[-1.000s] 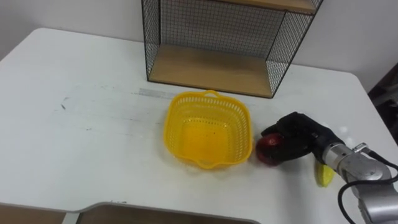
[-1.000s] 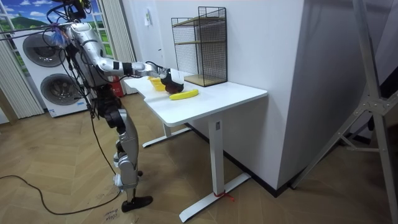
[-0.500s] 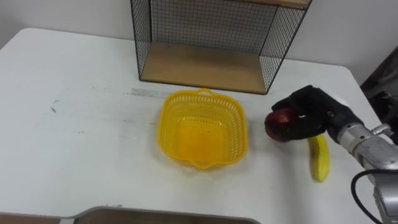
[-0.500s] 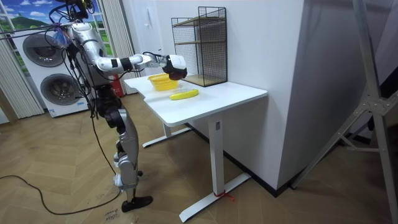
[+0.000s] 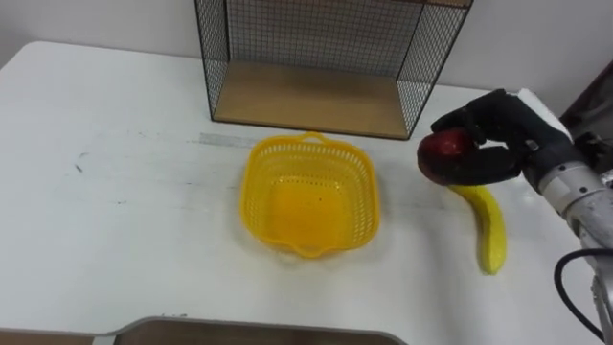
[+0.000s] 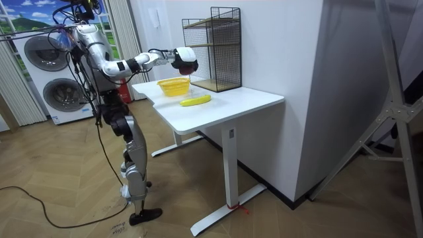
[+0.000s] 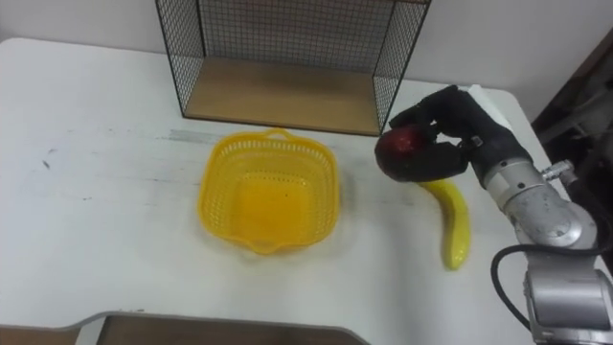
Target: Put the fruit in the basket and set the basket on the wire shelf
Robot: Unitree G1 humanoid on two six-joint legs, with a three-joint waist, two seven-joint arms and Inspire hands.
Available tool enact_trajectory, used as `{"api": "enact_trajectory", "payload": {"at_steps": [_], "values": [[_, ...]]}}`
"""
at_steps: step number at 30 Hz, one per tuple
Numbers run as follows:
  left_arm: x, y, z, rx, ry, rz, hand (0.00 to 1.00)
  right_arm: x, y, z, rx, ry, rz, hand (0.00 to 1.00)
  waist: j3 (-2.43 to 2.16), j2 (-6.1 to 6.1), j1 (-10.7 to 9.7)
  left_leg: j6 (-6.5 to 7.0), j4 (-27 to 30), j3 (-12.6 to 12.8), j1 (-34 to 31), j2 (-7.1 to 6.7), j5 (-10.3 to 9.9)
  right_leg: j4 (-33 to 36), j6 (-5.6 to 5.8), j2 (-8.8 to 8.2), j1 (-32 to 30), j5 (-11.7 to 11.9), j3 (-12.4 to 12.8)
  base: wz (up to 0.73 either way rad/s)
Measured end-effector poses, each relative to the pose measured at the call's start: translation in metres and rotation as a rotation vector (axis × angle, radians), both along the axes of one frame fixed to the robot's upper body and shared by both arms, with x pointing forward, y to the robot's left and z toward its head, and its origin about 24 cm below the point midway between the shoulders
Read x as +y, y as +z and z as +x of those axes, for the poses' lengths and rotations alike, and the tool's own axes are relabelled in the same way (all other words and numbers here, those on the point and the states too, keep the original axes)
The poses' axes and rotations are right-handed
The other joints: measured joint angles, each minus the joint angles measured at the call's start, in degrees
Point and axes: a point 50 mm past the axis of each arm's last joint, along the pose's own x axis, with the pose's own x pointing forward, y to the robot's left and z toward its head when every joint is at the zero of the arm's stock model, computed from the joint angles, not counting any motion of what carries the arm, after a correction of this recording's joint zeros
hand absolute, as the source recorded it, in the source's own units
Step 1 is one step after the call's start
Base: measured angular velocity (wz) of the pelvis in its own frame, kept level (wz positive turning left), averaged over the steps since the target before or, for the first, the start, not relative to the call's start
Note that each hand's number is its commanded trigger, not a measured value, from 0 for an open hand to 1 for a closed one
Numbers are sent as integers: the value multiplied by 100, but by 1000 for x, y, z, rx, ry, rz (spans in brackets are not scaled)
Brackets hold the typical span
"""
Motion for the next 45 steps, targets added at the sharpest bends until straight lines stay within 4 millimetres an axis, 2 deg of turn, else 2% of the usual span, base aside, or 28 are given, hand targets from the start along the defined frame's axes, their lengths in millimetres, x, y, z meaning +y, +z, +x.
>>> {"api": "enact_trajectory", "payload": {"at_steps": [5, 11, 21, 26, 34, 41, 45], "values": [[0, 0, 5, -11, -3, -1, 0, 7, 16, 3, -70, 24, -6, 100, -13, -20, 19, 0, -18, 0, 14, 0, 0, 3, 0, 0, 3, 0, 4, 0], [0, 0, 8, -15, -4, -1, 0, 21, 29, 0, -123, 85, -30, 100, 1, -52, 44, 1, -54, 23, 72, 2, 1, 12, 0, 1, 24, 0, 33, -1], [0, 0, 9, -19, -6, 1, 0, 33, 25, -1, -68, 182, -57, 100, 3, -53, 48, 1, -96, 27, 49, 2, 1, 12, 0, 3, 2, 0, 41, 0], [-1, 0, 10, -21, -9, 0, 0, 38, 27, -2, -74, 208, -97, 100, 5, -38, 137, 2, -125, 35, 71, 2, 2, 13, 0, 4, -1, 0, 51, 0], [-4, 0, 14, -17, -51, 0, 0, 69, 9, -4, 24, 358, -120, 100, 5, -23, 216, 2, -138, 14, 86, 2, 2, 14, 0, 8, 13, 0, 44, 0], [-4, -1, 16, -9, -62, -1, 0, 80, 7, -7, 57, 420, -195, 100, 3, -30, 339, 2, -143, 9, 85, 2, 2, 13, 0, 10, 12, 0, 47, 0], [-2, -1, 18, -9, -66, 5, 0, 88, 1, -9, 80, 448, -238, 100, 11, -86, 352, 2, -149, 10, 83, 3, 2, 12, 0, 10, 11, 0, 45, 0]]}}
